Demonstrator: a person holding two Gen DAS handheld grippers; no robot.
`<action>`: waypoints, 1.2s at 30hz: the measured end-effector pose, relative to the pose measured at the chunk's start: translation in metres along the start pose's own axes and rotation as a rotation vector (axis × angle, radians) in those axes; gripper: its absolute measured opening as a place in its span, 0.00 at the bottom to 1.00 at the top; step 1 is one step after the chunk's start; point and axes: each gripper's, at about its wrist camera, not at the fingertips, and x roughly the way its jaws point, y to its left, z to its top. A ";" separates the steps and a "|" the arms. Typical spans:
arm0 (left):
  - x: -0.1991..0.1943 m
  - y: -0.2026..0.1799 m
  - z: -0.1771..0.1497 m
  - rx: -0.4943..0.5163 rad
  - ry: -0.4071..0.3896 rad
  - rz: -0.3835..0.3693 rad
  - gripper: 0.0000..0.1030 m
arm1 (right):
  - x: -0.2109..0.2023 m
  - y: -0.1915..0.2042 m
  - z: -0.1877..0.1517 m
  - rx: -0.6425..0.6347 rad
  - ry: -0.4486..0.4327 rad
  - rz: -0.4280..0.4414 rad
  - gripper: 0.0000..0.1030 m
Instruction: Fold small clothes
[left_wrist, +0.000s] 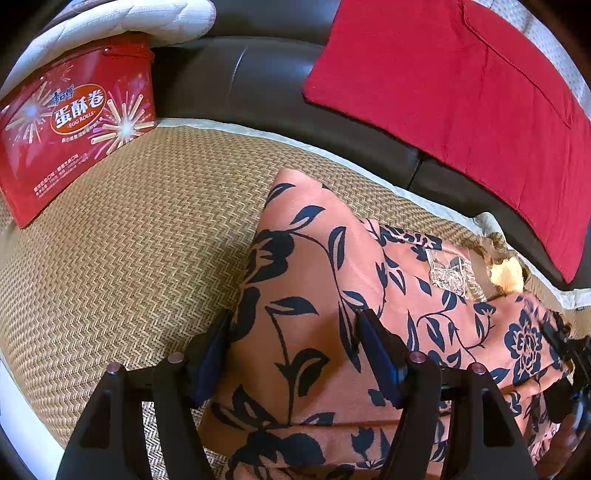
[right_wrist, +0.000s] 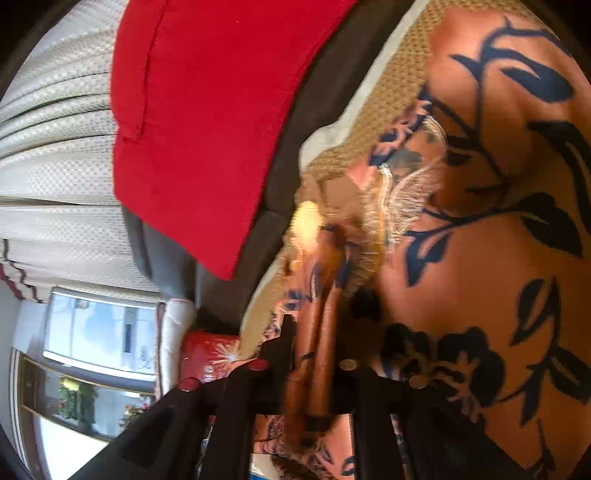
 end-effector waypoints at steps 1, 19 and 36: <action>-0.001 0.001 0.000 -0.003 -0.002 0.000 0.68 | -0.003 0.002 -0.001 -0.015 -0.008 -0.006 0.08; -0.002 -0.027 -0.002 0.076 -0.045 0.021 0.68 | -0.114 -0.008 0.023 -0.043 -0.132 -0.212 0.11; -0.004 -0.120 -0.032 0.378 -0.100 -0.015 0.75 | -0.135 0.021 0.026 -0.286 -0.231 -0.262 0.12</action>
